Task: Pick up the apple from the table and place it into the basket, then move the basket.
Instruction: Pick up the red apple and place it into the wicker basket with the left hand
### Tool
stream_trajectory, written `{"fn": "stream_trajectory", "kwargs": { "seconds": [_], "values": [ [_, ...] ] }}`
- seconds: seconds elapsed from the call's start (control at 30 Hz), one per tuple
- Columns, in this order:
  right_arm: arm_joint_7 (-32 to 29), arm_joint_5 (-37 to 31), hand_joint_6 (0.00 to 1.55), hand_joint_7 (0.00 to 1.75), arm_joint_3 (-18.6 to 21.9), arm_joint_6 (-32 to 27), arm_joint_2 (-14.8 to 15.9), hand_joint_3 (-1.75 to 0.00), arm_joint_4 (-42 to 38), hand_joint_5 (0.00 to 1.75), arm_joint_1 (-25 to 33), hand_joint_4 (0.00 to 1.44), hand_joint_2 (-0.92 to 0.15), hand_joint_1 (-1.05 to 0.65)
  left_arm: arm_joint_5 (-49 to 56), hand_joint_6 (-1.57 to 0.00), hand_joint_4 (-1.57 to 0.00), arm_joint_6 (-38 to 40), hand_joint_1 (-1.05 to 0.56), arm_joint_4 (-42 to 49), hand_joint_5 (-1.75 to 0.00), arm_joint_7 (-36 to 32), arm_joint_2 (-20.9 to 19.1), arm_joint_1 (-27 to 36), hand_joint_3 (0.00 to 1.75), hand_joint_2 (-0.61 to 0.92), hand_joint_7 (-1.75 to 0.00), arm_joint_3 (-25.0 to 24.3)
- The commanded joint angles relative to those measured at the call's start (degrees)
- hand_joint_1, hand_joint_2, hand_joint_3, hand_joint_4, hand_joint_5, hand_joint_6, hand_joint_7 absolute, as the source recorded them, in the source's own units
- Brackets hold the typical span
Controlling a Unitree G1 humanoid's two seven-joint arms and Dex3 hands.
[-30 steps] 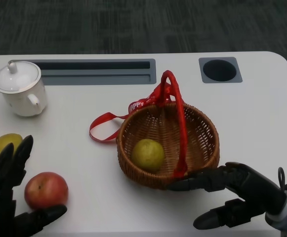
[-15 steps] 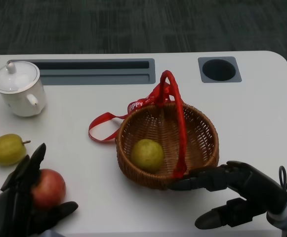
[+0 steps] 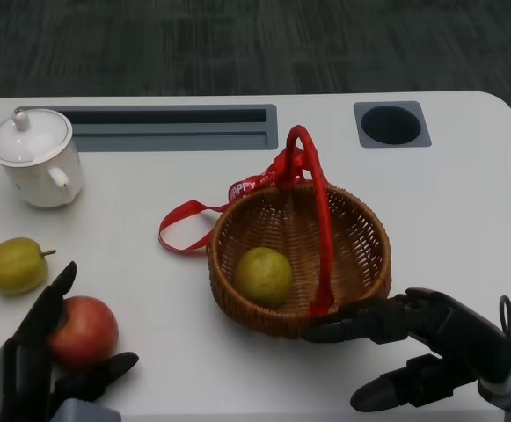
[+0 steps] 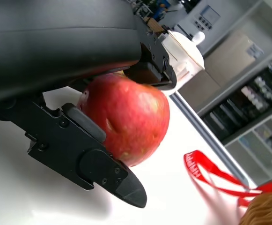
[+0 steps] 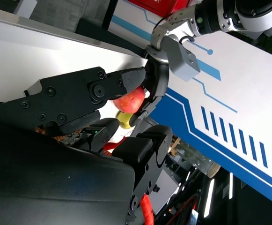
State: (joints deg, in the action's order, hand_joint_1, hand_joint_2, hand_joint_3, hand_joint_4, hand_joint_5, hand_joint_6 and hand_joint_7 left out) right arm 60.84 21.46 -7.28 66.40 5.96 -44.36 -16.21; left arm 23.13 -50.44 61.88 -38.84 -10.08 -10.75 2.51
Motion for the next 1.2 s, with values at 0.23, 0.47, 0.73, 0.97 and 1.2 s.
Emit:
{"fn": "stream_trajectory", "kwargs": {
  "seconds": [0.23,0.47,0.73,0.97,1.2],
  "values": [
    [-0.25,-0.07,0.61,0.0,0.28,-0.23,0.8,-0.06,0.37,0.0,0.33,0.67,-0.92,-0.41,-0.37,-1.08,-1.23,-2.7,-0.17,-9.13,-0.05,-6.19,2.28,4.03,0.01,0.84,-0.03,-2.09],
    [0.1,-0.09,0.6,0.0,0.11,-0.39,0.76,-0.1,0.19,0.0,0.25,0.66,-0.92,-0.39,3.09,-1.09,-1.23,-2.31,-0.21,-18.3,-0.03,-9.79,3.29,6.63,0.0,0.84,-0.02,-2.85],
    [-0.17,-0.31,0.61,0.0,0.21,-0.07,0.63,-0.12,-0.03,0.0,0.27,0.67,-0.92,-0.39,4.51,-1.1,-1.24,-4.07,-0.2,-27.38,-0.03,-7.68,3.49,8.61,0.0,0.83,-0.01,-2.83],
    [-0.17,-0.45,0.62,0.01,0.16,-0.05,0.57,-0.14,-0.25,0.0,0.2,0.67,-0.92,-0.4,0.17,-1.11,-1.27,-1.08,-0.21,-45.24,-0.03,1.99,4.83,11.2,0.0,0.83,-0.01,-1.8],
    [0.31,0.14,0.63,0.01,0.12,0.75,-0.54,-0.14,-1.36,0.01,-0.34,0.69,-0.92,-0.39,-8.49,-1.12,-1.3,9.43,-0.19,-58.62,-0.04,15.88,6.81,9.45,0.0,0.81,-0.01,0.77]
  ]
}}
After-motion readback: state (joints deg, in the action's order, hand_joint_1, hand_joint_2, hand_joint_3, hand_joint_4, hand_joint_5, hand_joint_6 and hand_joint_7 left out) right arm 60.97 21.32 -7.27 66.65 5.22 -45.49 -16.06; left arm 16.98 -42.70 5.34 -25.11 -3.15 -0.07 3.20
